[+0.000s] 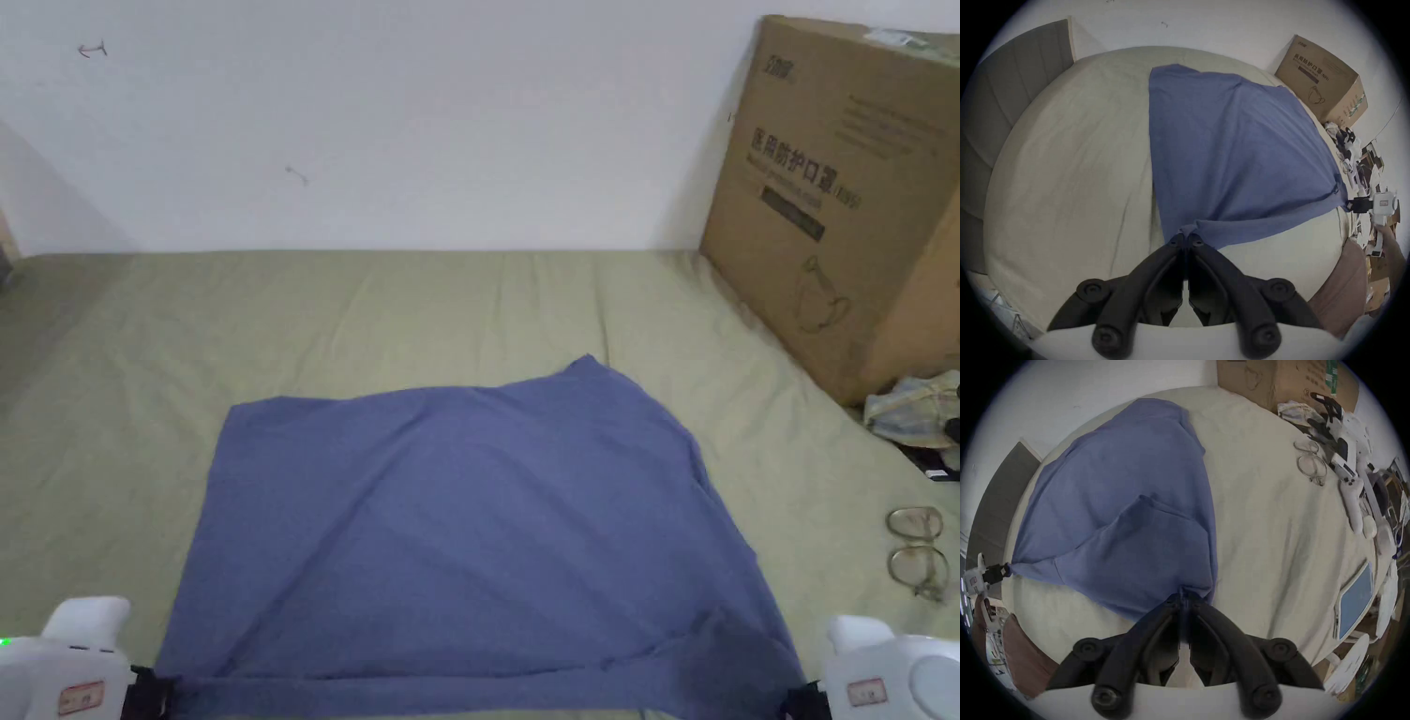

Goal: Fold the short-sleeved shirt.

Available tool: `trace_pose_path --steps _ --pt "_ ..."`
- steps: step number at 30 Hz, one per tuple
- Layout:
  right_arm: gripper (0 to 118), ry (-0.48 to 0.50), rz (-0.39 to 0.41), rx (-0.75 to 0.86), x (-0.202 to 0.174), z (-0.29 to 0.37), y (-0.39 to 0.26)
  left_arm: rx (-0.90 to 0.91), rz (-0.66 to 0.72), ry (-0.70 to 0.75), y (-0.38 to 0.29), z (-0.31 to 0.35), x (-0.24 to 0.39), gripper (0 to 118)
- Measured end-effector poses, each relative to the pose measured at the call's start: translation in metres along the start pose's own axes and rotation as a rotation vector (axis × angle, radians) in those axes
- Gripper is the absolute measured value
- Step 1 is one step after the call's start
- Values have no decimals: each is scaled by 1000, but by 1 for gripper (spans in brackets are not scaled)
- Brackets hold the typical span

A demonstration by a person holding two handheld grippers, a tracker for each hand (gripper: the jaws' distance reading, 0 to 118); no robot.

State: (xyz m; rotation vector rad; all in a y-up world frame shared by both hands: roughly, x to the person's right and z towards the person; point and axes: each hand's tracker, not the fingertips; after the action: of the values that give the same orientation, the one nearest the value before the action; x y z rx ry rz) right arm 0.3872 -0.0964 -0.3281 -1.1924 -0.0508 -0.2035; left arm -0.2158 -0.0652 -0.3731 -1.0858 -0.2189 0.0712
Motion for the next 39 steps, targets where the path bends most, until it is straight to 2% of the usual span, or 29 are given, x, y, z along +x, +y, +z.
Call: trace_pose_path --steps 1,7,11,12,13,14,15,16,17,19,20,24,26,27,28,30,31,34,39 --pt "7 -9 22 6 -3 3 0 -20 -9 16 -1 -3 0 1" --pt "7 -7 -9 -47 1 2 7 -37 -34 39 -7 -8 6 1" --pt "20 3 -51 -87 1 10 8 4 15 21 -8 -3 -3 6" --pt "39 -20 -44 -89 -3 15 6 22 35 19 -9 6 -1 17" --pt "82 -79 -17 -67 -10 23 1 54 56 11 -10 15 -1 46" --pt "104 -113 3 -24 -16 32 -3 95 85 -7 -12 27 -2 77" --pt "106 -109 6 10 -19 39 -5 118 104 -15 -12 33 -2 108" --pt "106 -94 0 67 -24 52 -7 150 114 -22 -14 44 -1 117" --pt "106 -88 -24 100 -29 63 -9 245 129 -42 -18 58 1 112" --pt "106 -37 -64 174 -43 82 -11 272 143 -2 -19 76 6 113" --pt "106 -8 -59 199 -50 89 -10 292 146 5 -19 85 7 113" --pt "106 -9 75 248 -86 110 -2 331 154 19 -19 109 15 114" --pt "105 2 100 294 -102 121 2 322 121 40 -18 115 22 111" --pt "100 43 100 313 -106 125 3 309 100 45 -18 117 25 103" --pt "76 75 90 329 -111 130 4 312 79 56 -16 120 26 74" --pt "0 108 66 369 -119 139 3 340 49 63 -19 124 31 7" --pt "0 104 60 379 -121 141 4 337 51 50 -21 123 33 0" --pt "0 124 38 403 -122 141 4 313 63 42 -18 119 28 0" --pt "0 122 46 351 -119 127 7 81 140 4 -6 79 8 0"
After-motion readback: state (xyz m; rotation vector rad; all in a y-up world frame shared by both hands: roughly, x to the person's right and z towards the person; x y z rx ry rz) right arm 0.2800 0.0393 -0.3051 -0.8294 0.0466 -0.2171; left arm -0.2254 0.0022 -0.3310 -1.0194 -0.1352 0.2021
